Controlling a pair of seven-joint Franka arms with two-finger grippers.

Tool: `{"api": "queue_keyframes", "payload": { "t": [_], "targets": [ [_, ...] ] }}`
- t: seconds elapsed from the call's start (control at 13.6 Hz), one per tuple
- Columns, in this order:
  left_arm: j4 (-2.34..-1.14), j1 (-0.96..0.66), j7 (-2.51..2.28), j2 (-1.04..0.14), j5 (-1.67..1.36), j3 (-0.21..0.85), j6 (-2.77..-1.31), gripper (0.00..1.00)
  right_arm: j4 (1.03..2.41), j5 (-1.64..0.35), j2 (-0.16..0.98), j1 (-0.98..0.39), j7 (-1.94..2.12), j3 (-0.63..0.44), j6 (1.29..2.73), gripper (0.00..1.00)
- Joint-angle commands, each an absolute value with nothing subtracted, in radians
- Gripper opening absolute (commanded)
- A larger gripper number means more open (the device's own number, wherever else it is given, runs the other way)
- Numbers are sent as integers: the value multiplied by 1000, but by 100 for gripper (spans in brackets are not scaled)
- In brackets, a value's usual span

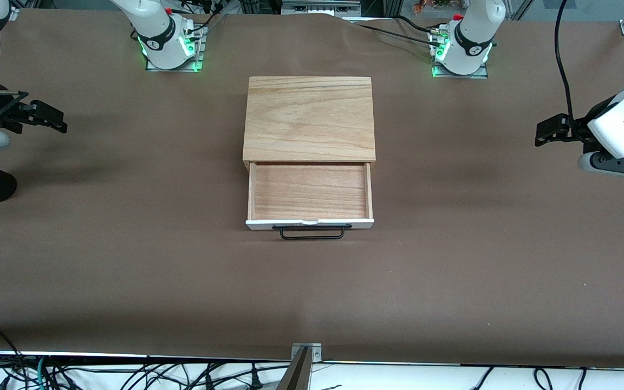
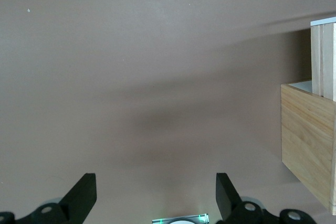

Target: Pull top drawer with both arms simultaneously

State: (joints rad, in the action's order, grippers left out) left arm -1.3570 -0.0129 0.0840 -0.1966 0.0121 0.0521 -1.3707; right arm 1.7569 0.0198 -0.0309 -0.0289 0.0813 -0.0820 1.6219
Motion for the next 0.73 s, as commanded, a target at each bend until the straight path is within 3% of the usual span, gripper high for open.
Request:
{"api": "queue_keyframes", "payload": {
  "t": [0.0,0.66],
  "targets": [
    [-1373,-18,80,-176,37,55,-1371,100,1741,-3,-28,-28,74,-97,1620,100],
    [-1373,-12,87,-176,37,55,-1371,100,1740,-3,-23,-29,78,-95,1629,100]
  ]
}}
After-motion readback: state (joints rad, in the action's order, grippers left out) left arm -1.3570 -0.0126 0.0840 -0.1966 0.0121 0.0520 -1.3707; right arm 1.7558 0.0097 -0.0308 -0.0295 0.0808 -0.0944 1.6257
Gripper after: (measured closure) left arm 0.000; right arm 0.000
